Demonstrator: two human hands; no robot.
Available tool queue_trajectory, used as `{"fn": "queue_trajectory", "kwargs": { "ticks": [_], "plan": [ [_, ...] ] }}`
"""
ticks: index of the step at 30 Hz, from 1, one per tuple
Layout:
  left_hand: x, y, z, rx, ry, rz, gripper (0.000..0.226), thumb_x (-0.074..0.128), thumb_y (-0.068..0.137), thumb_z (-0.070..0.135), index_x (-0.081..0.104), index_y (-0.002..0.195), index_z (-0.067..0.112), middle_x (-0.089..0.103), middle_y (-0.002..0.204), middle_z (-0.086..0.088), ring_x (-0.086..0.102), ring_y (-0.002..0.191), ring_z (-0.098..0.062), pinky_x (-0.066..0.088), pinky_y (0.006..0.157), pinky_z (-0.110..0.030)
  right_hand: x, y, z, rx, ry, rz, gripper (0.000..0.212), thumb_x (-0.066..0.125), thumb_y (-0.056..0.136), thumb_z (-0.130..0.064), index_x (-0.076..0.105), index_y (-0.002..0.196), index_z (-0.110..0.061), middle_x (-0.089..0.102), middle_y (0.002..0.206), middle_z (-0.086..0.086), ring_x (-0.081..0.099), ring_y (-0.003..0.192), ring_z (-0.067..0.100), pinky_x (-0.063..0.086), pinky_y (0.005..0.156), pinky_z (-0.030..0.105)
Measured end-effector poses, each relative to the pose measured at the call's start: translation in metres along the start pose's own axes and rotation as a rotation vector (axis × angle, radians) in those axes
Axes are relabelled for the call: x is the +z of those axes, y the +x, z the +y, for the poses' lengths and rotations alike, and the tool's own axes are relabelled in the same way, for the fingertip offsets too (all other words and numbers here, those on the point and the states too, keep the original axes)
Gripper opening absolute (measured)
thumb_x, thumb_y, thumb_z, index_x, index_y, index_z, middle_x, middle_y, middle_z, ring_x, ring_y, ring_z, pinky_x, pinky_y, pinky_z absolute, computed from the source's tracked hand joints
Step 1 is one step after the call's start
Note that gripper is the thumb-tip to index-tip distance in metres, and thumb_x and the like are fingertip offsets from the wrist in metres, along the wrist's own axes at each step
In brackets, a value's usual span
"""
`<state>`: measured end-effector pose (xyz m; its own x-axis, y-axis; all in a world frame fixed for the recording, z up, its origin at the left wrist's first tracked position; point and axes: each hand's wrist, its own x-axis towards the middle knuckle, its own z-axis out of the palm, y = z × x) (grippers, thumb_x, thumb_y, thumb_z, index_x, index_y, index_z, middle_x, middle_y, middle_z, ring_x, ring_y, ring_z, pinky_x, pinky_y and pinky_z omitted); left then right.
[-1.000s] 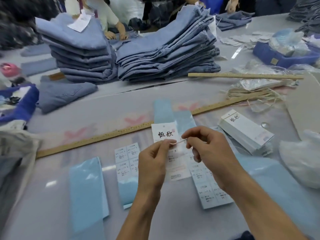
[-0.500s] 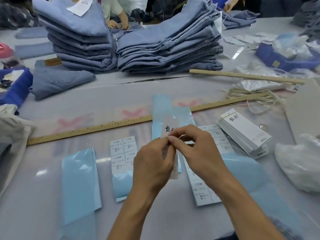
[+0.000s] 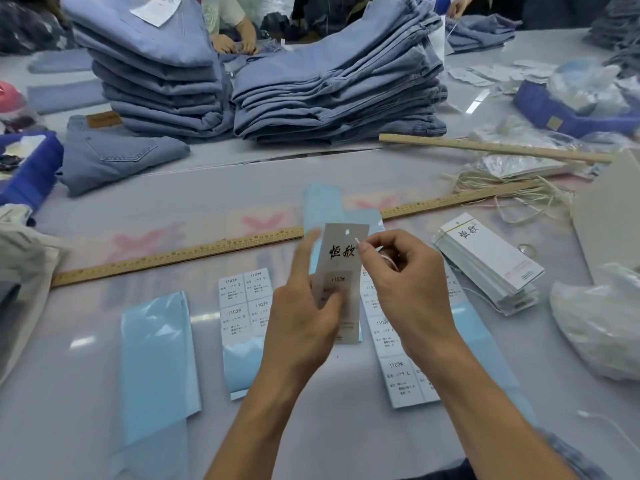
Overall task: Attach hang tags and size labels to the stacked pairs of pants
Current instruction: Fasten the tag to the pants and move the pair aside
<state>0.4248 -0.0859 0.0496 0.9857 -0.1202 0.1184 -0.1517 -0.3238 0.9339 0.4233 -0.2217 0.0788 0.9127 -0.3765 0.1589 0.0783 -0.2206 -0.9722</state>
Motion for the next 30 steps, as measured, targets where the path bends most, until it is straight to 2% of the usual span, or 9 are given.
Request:
{"fn": "queue_trajectory", "kwargs": {
  "ticks": [3,5,7,10,13,17,24,26,30],
  "plan": [
    [0.005,0.0,-0.001,0.047,0.063,-0.019,0.01,0.055,0.097,0.034,0.061,0.104,0.039,0.071,0.085,0.012,0.066,0.073,-0.011,0.054,0.062,-0.04,-0.001,0.0,-0.001,-0.036,-0.032,0.019,0.015,0.071,0.092,-0.018,0.067,0.077,-0.019,0.039,0.05,-0.015,0.034,0.049,0.009,0.034,0.055,0.026],
    [0.007,-0.002,-0.001,0.059,0.014,-0.006,0.024,0.05,0.097,0.047,0.062,0.088,0.028,0.067,0.074,0.003,0.062,0.064,-0.016,0.05,0.058,-0.042,-0.001,-0.001,-0.004,-0.052,-0.044,0.027,0.015,0.071,0.092,-0.016,0.068,0.078,-0.02,0.044,0.046,-0.02,0.041,0.045,0.005,0.033,0.054,0.011],
    [0.008,-0.001,-0.002,0.089,0.008,0.038,0.025,0.051,0.097,0.046,0.064,0.083,0.03,0.066,0.072,0.005,0.06,0.063,-0.014,0.047,0.054,-0.035,-0.001,-0.001,-0.005,-0.062,-0.067,0.029,0.015,0.071,0.092,-0.015,0.069,0.078,-0.019,0.046,0.045,-0.022,0.045,0.045,0.004,0.033,0.054,0.009],
    [0.005,0.0,-0.002,0.062,-0.069,0.057,0.022,0.056,0.096,0.034,0.065,0.108,0.05,0.072,0.084,0.018,0.069,0.074,-0.006,0.055,0.059,-0.023,-0.001,-0.002,-0.006,-0.068,-0.126,0.018,0.014,0.072,0.09,-0.017,0.069,0.076,-0.02,0.044,0.044,-0.02,0.044,0.044,0.005,0.03,0.053,0.011],
    [0.006,-0.001,-0.003,0.04,-0.083,-0.001,0.037,0.056,0.096,0.035,0.056,0.127,0.055,0.076,0.087,0.012,0.073,0.075,-0.012,0.062,0.065,-0.04,-0.001,-0.004,-0.007,-0.076,-0.169,-0.001,0.014,0.072,0.089,-0.017,0.07,0.076,-0.021,0.046,0.045,-0.025,0.05,0.046,-0.002,0.034,0.05,0.008],
    [0.006,-0.001,-0.002,0.062,-0.043,-0.005,0.038,0.054,0.097,0.038,0.054,0.129,0.057,0.075,0.085,0.013,0.073,0.071,-0.013,0.061,0.062,-0.049,-0.002,-0.003,-0.006,-0.055,-0.195,-0.005,0.016,0.072,0.089,-0.02,0.069,0.074,-0.022,0.048,0.046,-0.024,0.048,0.045,0.0,0.033,0.048,0.01],
    [0.006,-0.002,0.001,0.067,-0.05,-0.014,0.033,0.055,0.094,0.047,0.056,0.124,0.063,0.072,0.101,0.025,0.073,0.078,-0.009,0.062,0.063,-0.036,-0.003,-0.001,-0.003,-0.027,-0.163,0.0,0.014,0.071,0.089,-0.016,0.07,0.076,-0.019,0.047,0.045,-0.022,0.044,0.042,0.003,0.032,0.047,0.01],
    [0.006,-0.002,0.005,0.085,-0.116,0.018,0.029,0.053,0.093,0.056,0.062,0.121,0.056,0.07,0.11,0.027,0.072,0.092,-0.005,0.059,0.069,-0.023,-0.003,-0.002,-0.004,-0.042,-0.142,-0.011,0.015,0.072,0.09,-0.016,0.071,0.076,-0.02,0.048,0.046,-0.024,0.048,0.046,-0.001,0.035,0.051,0.007],
    [0.001,0.0,0.009,0.05,-0.346,0.109,0.03,0.049,0.104,0.039,0.074,0.113,0.025,0.076,0.109,0.006,0.072,0.097,-0.016,0.059,0.078,-0.03,0.0,-0.002,-0.004,-0.079,-0.113,-0.066,0.014,0.074,0.09,-0.019,0.072,0.077,-0.02,0.041,0.046,-0.019,0.039,0.05,0.006,0.031,0.055,0.014]
  ]
}}
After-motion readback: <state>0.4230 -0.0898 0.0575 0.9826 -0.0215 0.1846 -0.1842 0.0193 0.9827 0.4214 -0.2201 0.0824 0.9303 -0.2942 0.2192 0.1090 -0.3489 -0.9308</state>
